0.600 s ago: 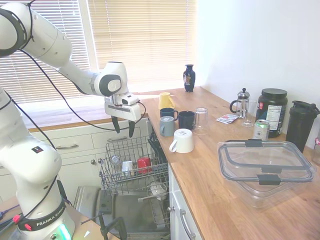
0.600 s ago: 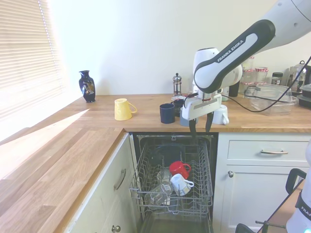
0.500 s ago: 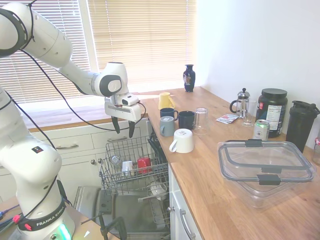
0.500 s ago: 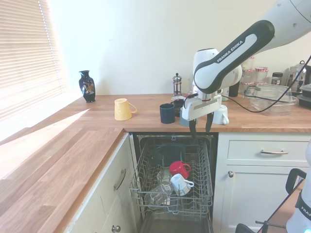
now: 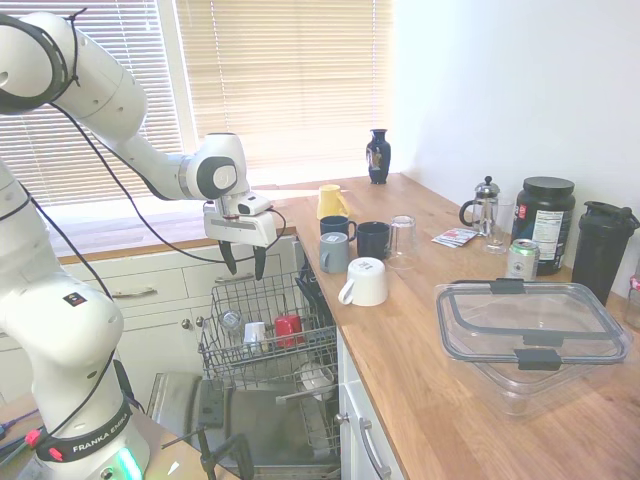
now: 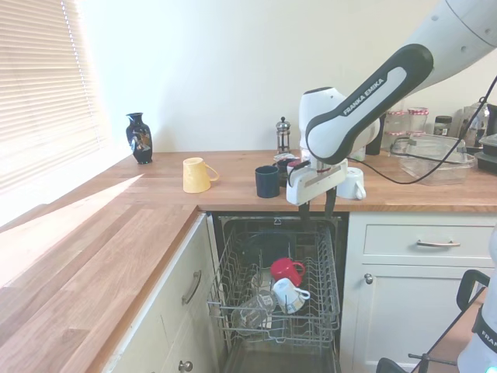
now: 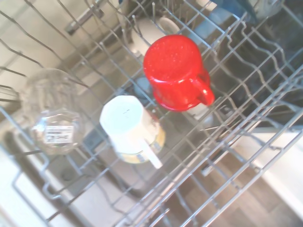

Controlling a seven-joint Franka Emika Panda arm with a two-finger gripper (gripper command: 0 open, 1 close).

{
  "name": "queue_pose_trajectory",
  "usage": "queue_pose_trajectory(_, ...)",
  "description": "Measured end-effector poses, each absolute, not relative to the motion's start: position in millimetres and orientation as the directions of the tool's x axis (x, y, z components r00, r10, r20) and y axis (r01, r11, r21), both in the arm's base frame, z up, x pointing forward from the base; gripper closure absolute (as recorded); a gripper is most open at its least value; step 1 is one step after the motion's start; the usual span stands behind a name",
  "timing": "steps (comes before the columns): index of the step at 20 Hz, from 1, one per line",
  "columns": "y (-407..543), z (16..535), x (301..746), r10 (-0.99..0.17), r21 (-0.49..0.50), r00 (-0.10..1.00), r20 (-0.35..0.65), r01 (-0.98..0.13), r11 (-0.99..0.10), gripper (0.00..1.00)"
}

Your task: Unload a mug from dishwasher

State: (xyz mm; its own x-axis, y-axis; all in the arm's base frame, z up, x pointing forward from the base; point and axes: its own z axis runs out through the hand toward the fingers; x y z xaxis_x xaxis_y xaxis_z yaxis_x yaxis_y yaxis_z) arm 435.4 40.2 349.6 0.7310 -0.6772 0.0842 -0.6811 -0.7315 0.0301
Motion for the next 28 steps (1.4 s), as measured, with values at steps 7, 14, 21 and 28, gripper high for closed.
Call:
queue_pose_trajectory(7,35,300,495,-0.636,0.114,0.769,0.063,-0.639,-0.761,0.00)
queue_pose_trajectory(14,54,253,546,-0.556,0.186,0.830,0.050,-0.555,-0.811,0.00)
queue_pose_trajectory(21,68,225,565,-0.438,0.234,0.898,0.034,-0.433,-0.870,0.00)
queue_pose_trajectory(28,63,195,565,-0.371,0.253,0.929,0.004,-0.360,-0.898,0.00)
